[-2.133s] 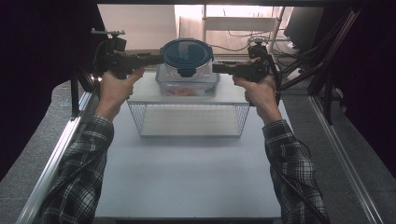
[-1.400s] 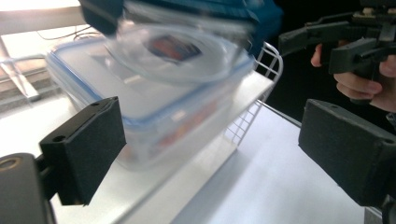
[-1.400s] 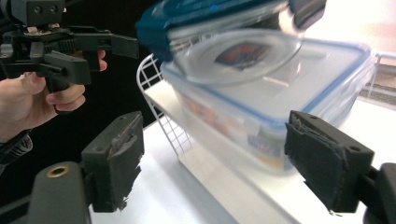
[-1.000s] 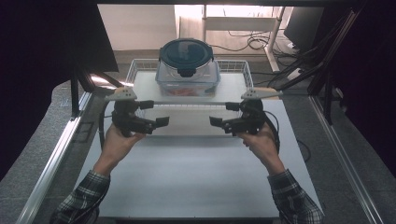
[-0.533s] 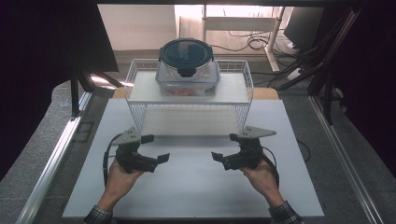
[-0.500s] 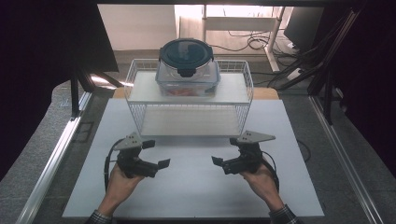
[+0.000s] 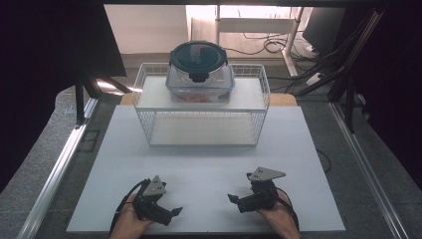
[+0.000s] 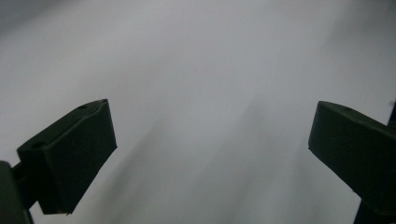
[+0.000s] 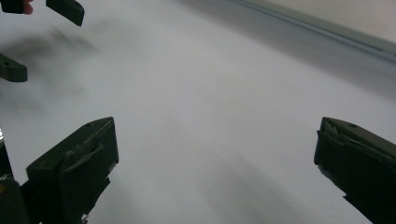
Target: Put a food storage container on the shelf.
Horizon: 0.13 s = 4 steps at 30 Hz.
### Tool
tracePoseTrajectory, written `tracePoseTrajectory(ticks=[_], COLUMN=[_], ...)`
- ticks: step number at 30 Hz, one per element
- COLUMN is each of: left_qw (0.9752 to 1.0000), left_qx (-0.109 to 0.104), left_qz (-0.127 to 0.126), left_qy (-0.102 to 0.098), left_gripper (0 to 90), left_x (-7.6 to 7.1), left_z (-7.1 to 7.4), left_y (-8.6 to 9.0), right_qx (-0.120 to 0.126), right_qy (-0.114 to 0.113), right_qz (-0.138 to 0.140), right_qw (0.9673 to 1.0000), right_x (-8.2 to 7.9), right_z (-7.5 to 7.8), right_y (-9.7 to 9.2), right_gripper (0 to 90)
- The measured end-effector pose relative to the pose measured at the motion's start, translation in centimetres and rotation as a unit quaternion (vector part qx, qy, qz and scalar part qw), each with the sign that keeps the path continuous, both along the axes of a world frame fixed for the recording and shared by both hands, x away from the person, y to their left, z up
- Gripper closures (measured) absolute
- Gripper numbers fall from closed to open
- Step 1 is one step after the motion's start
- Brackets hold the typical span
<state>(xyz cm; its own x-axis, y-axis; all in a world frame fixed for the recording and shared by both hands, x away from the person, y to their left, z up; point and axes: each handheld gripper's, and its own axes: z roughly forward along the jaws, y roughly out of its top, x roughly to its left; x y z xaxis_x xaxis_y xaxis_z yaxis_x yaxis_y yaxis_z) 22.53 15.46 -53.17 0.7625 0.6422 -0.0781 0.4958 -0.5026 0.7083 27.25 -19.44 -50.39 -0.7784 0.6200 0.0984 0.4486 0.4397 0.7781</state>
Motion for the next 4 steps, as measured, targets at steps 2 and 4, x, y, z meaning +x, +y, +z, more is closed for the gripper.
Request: tracePoseTrajectory(ticks=[2, 4], left_qw=[1.0000, 1.0000], left_qx=[0.000, -0.004], left_qz=[-0.002, -0.002], left_qy=[0.000, -0.003], left_gripper=[0.3, 0.4], left_x=[0.00, 0.09], left_z=[-0.04, 0.05], left_y=[-0.07, -0.17], right_qx=[-0.002, -0.012], right_qy=[0.002, 0.003], right_qz=[0.001, 0.004], right_qw=[1.0000, 0.9999], right_x=[0.03, 0.11], right_z=[-0.06, -0.37], right_y=[0.06, 0.28], right_gripper=[0.0, 0.0])
